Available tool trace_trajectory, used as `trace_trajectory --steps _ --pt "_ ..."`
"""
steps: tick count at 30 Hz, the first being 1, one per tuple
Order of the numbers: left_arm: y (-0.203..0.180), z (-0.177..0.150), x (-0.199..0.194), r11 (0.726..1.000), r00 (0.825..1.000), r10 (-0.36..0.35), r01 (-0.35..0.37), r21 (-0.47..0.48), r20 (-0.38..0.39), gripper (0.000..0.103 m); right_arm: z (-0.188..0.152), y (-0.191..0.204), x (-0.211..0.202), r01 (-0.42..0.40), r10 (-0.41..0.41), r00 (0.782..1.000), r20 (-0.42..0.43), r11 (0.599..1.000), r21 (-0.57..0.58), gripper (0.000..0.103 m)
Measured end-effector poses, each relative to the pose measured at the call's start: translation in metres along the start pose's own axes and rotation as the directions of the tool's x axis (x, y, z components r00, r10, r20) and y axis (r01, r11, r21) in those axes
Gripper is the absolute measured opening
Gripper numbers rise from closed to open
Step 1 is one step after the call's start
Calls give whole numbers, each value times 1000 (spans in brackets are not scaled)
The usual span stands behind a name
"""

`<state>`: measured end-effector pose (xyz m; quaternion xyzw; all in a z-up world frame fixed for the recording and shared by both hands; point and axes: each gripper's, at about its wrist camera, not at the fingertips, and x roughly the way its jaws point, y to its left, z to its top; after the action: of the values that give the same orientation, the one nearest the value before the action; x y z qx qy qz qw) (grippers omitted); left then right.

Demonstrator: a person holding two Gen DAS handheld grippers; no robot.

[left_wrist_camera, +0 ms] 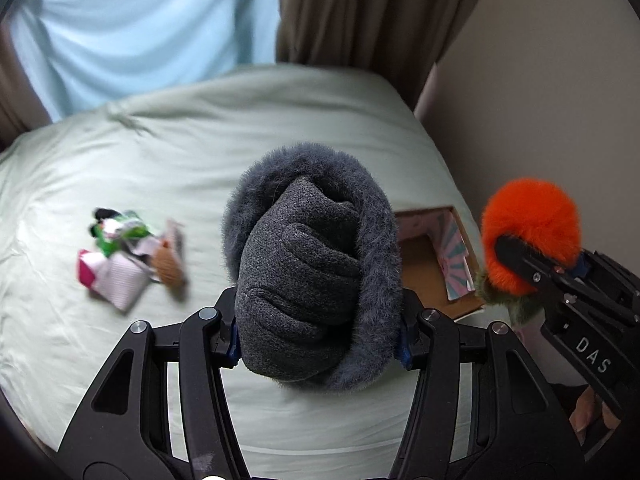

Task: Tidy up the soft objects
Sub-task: 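Carry the grey sock and orange pompom with both tools over the cardboard box, then open both tools to drop the sock and pompom into the box, withdraw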

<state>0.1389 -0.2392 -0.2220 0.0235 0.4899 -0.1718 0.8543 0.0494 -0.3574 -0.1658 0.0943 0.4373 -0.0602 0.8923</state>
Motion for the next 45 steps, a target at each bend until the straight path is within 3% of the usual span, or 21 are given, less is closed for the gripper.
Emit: trace_trajectory --steps 10,14,20,22,24,26,27,28,29,34,45 --pt "-36 4 109 998 982 -13 23 54 -186 52 -1 -59 96 -5 19 984 -178 997 80 35" --pt "-35 -8 171 996 952 -5 31 80 -306 52 -6 -64 149 -9 37 957 -288 995 99 35" --pt "-32 -15 206 996 933 26 8 93 -360 52 -13 -67 196 -23 60 934 -353 994 108 35" --pt "-35 -14 208 996 931 31 4 94 -364 53 -13 -68 205 -31 73 930 -361 992 119 35" --pt "-41 -14 202 995 933 24 11 97 -359 64 -12 -67 211 -36 79 927 -366 992 125 39" --pt "-47 -14 196 992 936 50 -7 123 -349 98 -10 -68 212 -21 62 929 -364 993 115 45" --pt "-47 -14 194 991 937 65 -19 135 -342 103 -8 -68 213 -11 50 933 -356 994 109 62" --pt "-47 -15 190 989 940 76 -29 144 -331 103 -7 -67 214 -12 50 934 -354 994 110 90" --pt "-47 -16 188 989 939 81 -33 146 -335 103 -6 -65 214 -19 57 933 -356 994 111 101" --pt "-42 -26 180 992 923 82 -38 124 -375 103 -9 -61 211 -27 49 929 -366 998 63 103" --pt "-48 -26 119 986 947 105 -60 154 -302 103 -5 -60 166 -14 36 950 -310 997 71 103"
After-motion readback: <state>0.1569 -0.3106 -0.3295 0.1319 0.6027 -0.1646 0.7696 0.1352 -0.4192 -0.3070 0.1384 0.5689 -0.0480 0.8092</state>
